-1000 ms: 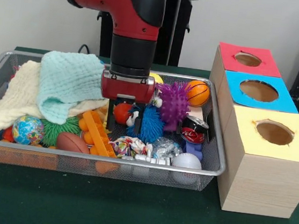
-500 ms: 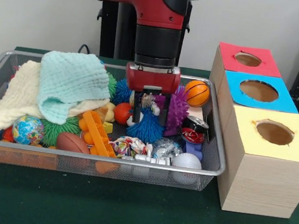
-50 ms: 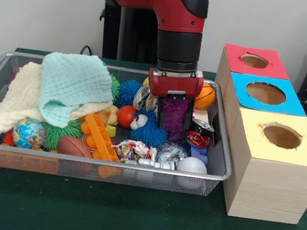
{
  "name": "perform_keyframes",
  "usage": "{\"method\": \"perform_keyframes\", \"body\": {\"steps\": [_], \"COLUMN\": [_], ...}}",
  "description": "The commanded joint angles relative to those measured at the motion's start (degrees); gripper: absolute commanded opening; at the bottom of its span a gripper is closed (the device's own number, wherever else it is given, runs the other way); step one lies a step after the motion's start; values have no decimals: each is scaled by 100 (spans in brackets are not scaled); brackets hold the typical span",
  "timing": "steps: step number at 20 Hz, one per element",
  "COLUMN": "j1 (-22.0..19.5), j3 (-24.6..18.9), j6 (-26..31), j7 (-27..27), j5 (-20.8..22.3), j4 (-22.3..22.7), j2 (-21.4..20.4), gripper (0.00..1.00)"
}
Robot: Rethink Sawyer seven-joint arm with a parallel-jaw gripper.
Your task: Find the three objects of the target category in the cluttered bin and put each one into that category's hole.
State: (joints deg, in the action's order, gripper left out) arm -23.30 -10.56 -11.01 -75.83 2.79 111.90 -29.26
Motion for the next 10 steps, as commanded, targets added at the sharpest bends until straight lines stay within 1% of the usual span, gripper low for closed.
{"method": "perform_keyframes", "body": {"steps": [1, 4, 6, 8, 10], "j1": [-68, 93, 209, 265, 351], "j3": [-464, -283, -150, -65, 37], "j6": [-892, -871, -784, -877, -1143], "j7": [-1688, -1501, -1381, -1343, -1388], "j5": [175, 127, 61, 68, 58], "j4": [12, -71, -17, 69, 128], "j2": [753, 779, 671, 646, 628], "gripper": [100, 100, 100, 100, 100]}}
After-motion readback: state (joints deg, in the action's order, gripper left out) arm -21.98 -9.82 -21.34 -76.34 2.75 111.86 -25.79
